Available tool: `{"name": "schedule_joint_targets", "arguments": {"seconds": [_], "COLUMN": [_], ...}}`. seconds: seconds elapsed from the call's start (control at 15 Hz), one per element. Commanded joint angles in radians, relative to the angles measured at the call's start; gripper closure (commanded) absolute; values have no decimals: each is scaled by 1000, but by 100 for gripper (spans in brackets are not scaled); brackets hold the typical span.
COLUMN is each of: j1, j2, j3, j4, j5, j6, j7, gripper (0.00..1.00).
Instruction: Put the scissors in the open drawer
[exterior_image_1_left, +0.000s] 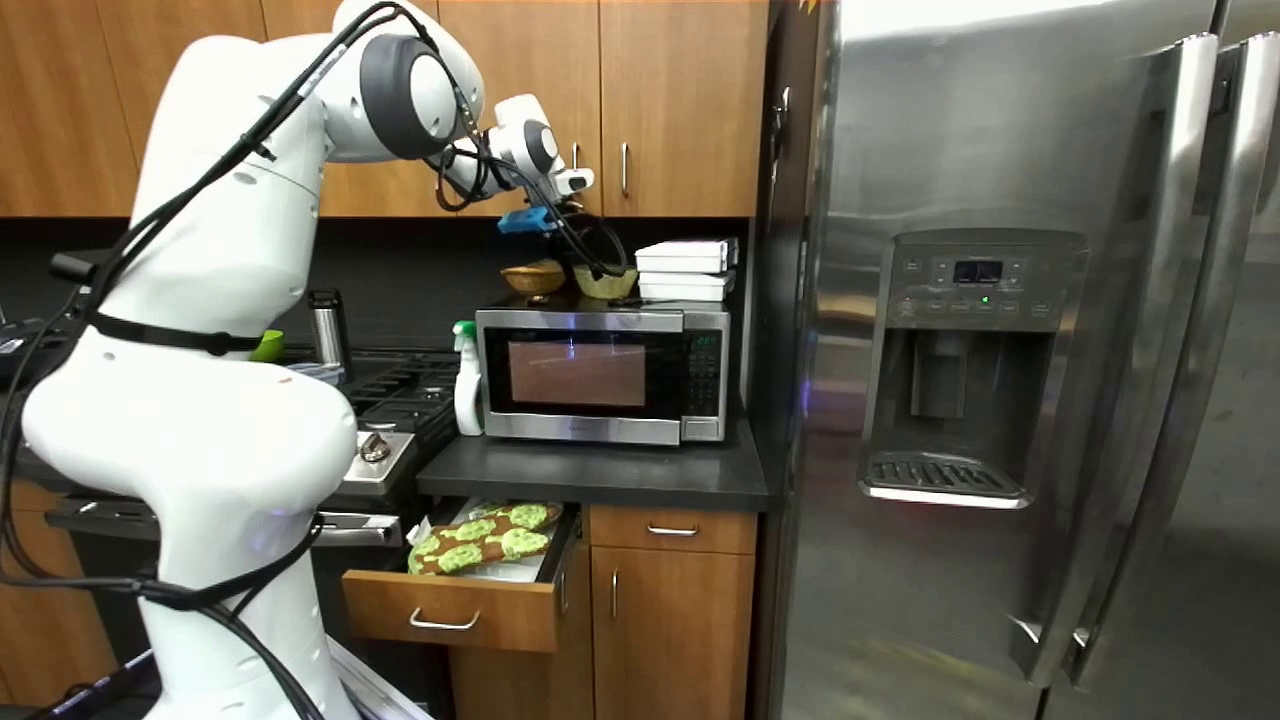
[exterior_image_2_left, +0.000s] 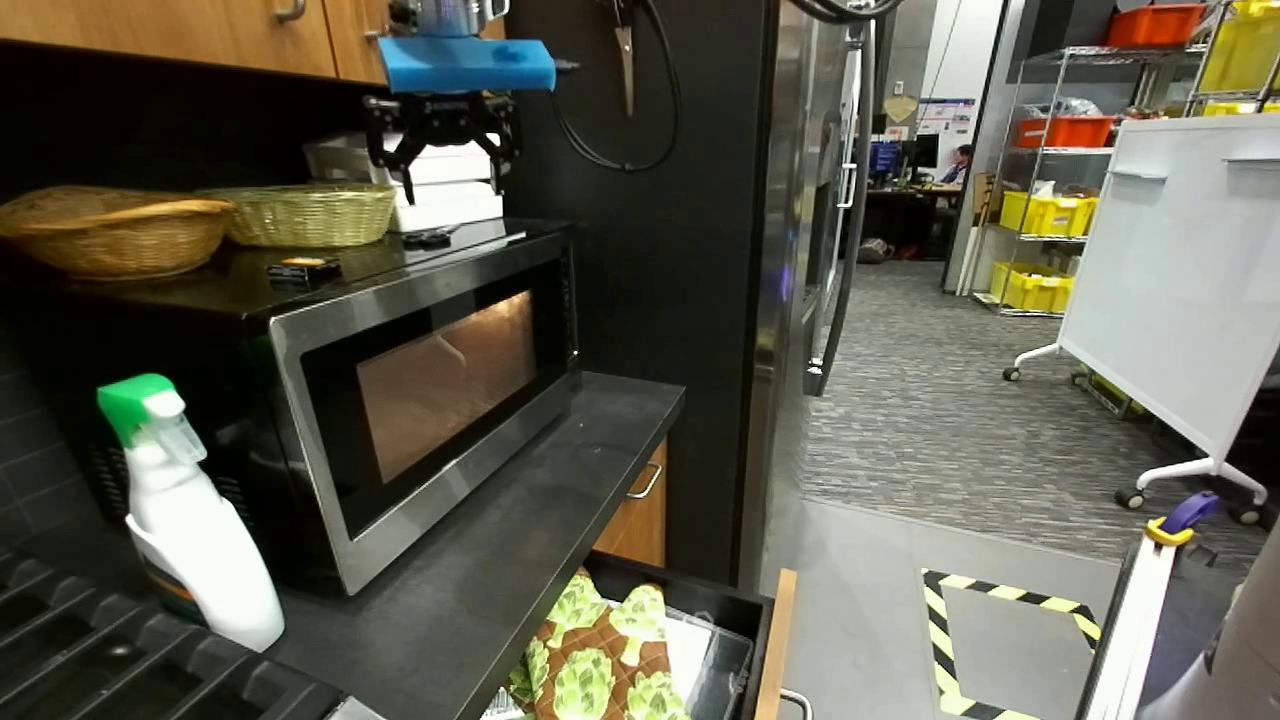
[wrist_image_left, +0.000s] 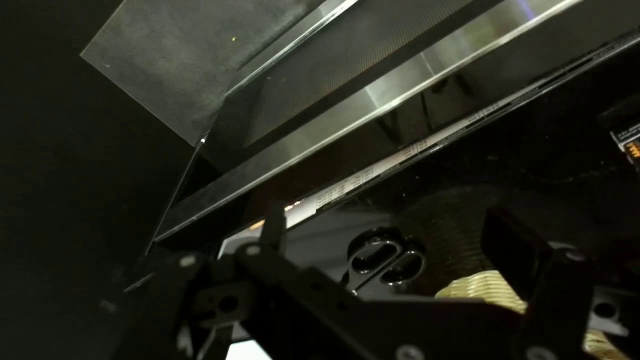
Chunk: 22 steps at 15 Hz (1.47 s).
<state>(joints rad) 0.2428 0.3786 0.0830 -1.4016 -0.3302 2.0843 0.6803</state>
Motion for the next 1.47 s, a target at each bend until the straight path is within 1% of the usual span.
{"name": "schedule_joint_targets", "arguments": {"seconds": [0.0, 0.27, 0.4, 0.53, 0.73, 1.07, 1.4], "j1": [41, 48, 39, 13, -12, -31, -24], "j2": [85, 126, 129, 126, 124, 129, 146], "j3": [-48, -70, -72, -56, -51, -48, -48], "j4": [150, 230, 251, 262, 275, 264, 246], "j5": [-7, 11, 40, 74, 136, 185, 170], "j6": [-95, -150, -176, -198, -213, -162, -103], "j7": [65, 111, 130, 133, 118, 96, 98], "gripper": [0, 0, 0, 0, 0, 0, 0]}}
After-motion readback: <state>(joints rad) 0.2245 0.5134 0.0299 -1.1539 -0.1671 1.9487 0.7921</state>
